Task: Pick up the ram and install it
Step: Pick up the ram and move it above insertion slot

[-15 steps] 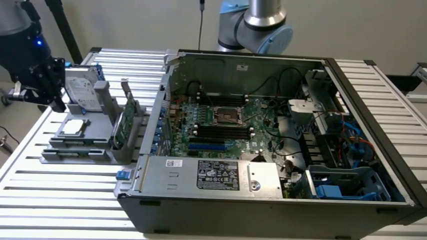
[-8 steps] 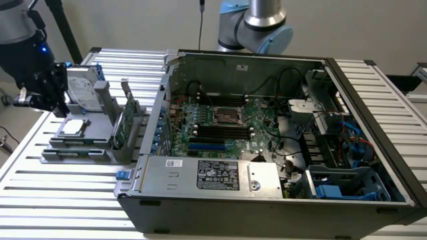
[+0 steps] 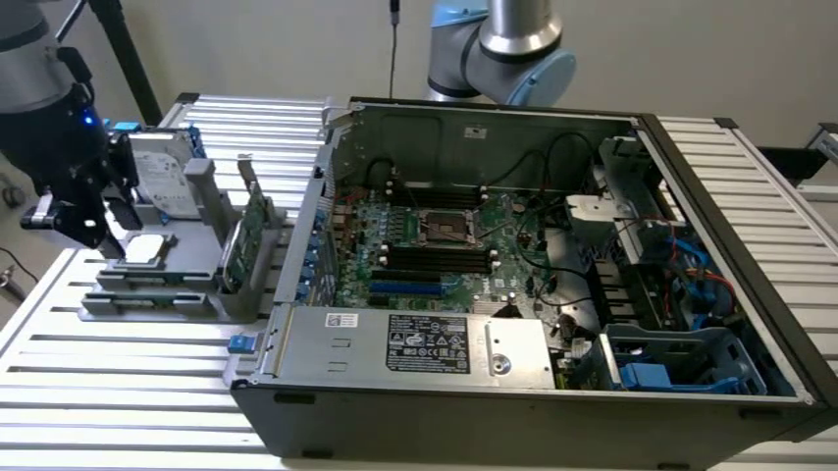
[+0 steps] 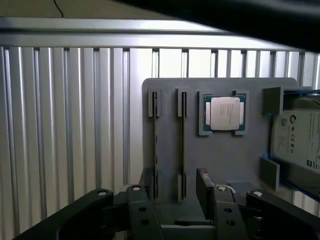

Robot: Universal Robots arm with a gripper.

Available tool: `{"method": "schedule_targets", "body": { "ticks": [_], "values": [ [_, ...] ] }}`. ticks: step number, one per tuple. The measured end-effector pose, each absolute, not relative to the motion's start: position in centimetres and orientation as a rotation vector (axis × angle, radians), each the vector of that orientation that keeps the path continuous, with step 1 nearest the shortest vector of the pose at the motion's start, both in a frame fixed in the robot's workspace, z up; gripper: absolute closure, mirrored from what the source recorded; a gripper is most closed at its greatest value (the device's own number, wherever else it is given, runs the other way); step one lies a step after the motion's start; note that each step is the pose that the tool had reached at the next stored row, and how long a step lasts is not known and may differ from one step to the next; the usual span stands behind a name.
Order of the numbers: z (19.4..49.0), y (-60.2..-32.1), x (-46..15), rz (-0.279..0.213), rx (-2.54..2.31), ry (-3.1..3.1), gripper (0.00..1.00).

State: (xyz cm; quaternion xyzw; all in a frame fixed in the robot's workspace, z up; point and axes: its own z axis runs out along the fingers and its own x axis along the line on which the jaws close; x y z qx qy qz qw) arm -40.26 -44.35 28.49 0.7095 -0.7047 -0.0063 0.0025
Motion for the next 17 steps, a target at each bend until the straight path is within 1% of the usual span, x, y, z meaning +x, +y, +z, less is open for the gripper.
{"method": "schedule_targets", "body": {
  "ticks": [7, 17],
  "values": [
    [27.2, -45.4, -40.2, -0.020, 2.233, -2.202, 0.52],
    [25.4, -45.6, -40.1, -0.020, 2.241, -2.194, 0.52]
  ]
}}
